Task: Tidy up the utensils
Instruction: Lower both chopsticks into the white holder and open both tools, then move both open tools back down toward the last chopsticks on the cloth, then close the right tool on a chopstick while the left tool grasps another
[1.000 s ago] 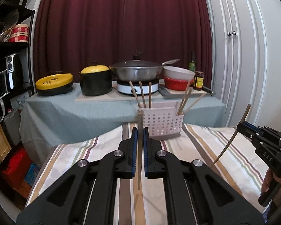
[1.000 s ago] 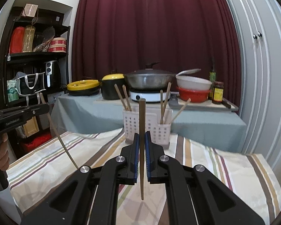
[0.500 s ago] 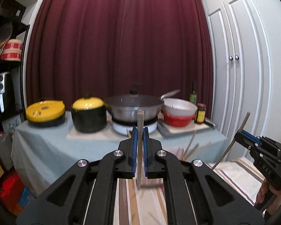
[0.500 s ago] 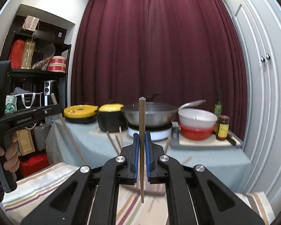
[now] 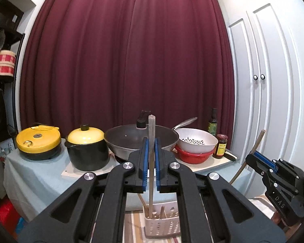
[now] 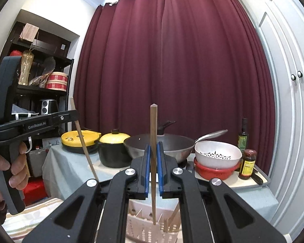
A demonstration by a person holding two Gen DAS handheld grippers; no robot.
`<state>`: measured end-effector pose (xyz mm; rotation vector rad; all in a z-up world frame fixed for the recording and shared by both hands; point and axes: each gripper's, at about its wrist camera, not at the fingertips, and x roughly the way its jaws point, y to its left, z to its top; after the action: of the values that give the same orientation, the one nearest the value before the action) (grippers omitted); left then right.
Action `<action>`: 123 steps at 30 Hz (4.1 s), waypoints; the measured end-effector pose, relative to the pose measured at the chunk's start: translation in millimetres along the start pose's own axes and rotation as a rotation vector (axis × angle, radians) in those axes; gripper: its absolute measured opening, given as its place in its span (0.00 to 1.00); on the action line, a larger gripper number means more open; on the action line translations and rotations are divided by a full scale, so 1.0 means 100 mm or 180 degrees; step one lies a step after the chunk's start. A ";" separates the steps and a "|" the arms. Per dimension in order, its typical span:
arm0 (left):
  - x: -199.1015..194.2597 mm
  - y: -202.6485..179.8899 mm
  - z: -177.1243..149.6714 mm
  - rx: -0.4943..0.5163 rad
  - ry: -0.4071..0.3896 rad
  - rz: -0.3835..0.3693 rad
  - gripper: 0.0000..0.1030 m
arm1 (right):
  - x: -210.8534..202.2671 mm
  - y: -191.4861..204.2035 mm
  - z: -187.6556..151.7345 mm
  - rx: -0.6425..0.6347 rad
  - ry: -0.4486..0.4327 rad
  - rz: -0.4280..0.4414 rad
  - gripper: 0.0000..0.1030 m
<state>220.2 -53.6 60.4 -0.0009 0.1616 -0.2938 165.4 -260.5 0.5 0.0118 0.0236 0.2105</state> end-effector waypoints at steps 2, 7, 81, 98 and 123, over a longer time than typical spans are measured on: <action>0.06 0.04 0.03 -0.0070 0.0019 -0.0040 0.06 | 0.05 -0.02 0.02 0.0020 -0.0024 -0.0003 0.07; 0.10 0.06 0.11 -0.0081 -0.0041 -0.0048 0.06 | 0.12 -0.04 0.04 0.0021 -0.0047 -0.0002 0.07; -0.80 -0.07 -1.60 0.0121 0.0841 0.0425 0.78 | -1.08 0.18 -1.03 0.0118 0.0899 -0.0251 0.54; -1.69 -0.30 -2.71 0.0111 0.1554 0.0480 0.78 | -2.19 0.46 -2.02 0.0279 0.1405 -0.0090 0.54; -2.05 -0.57 -3.24 0.0130 0.1827 0.0354 0.78 | -2.59 0.64 -2.78 0.0255 0.1793 0.0359 0.09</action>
<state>-40.9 -41.8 -225.3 0.1335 0.7231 -0.1797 -108.5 -249.2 -270.7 0.0333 0.5938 0.3202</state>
